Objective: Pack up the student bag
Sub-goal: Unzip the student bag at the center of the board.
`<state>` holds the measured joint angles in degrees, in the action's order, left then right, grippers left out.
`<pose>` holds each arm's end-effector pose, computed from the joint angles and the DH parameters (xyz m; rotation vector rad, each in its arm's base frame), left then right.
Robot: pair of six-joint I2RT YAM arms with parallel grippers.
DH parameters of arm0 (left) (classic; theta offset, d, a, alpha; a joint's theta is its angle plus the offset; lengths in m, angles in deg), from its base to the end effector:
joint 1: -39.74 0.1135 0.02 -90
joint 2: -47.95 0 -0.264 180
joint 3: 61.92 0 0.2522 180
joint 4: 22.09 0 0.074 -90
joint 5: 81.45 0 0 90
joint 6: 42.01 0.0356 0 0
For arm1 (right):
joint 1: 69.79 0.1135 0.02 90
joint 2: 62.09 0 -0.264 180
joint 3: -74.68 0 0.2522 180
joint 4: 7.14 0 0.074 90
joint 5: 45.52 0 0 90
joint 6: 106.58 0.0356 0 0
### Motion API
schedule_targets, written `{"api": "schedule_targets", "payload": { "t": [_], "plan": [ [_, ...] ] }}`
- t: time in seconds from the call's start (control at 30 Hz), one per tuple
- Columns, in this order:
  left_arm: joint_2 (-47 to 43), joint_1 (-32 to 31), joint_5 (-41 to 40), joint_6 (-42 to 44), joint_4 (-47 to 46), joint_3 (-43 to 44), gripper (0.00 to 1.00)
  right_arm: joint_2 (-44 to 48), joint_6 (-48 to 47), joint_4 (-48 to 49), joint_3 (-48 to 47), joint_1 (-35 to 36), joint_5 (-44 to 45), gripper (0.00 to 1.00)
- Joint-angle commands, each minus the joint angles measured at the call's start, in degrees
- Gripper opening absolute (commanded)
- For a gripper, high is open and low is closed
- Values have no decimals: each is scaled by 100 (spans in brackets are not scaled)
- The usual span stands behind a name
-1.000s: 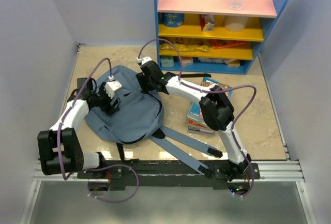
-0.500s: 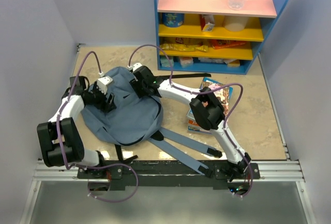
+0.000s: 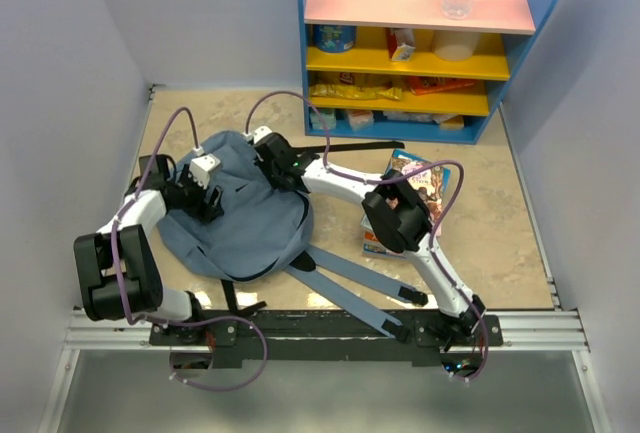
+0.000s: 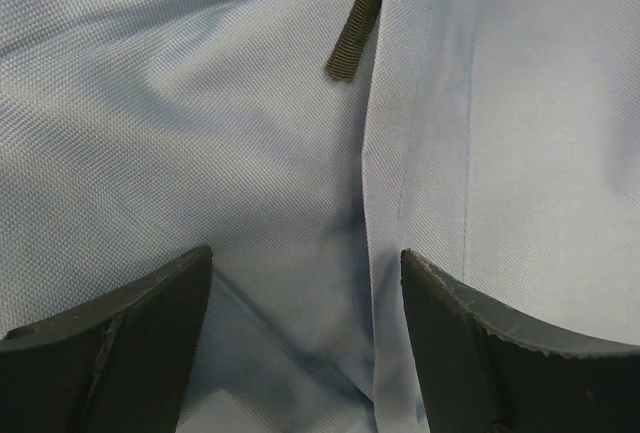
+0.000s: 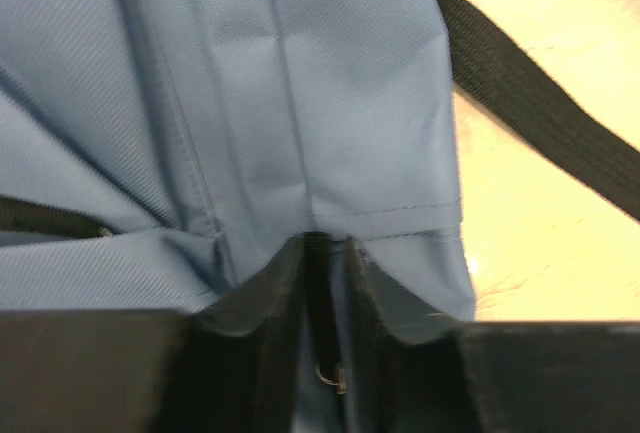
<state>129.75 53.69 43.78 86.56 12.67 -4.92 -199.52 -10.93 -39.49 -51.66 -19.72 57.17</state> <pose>0.2607 0.0436 0.1801 0.7077 2.2797 -0.3909 0.3532 0.4097 0.1688 -0.7726 2.1853 0.2379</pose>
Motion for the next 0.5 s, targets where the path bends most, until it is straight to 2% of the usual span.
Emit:
{"api": "schedule_targets", "payload": {
  "t": [0.0, 0.03, 0.13, 0.47],
  "plan": [
    [161, 2, -147, -68, -333, -35, 80, 461, -64, 224, 525, 206, 269, 18],
    [178, 11, -156, -95, -368, -35, 80, 506, -21, 268, 665, 206, 339, 10],
    [196, -16, -200, -121, -403, -35, 80, 707, 41, 338, 789, 205, 410, 0],
    [152, -147, -332, -455, -737, -88, 77, 1568, 226, 637, 1290, 214, 226, 0]
  ]
}}
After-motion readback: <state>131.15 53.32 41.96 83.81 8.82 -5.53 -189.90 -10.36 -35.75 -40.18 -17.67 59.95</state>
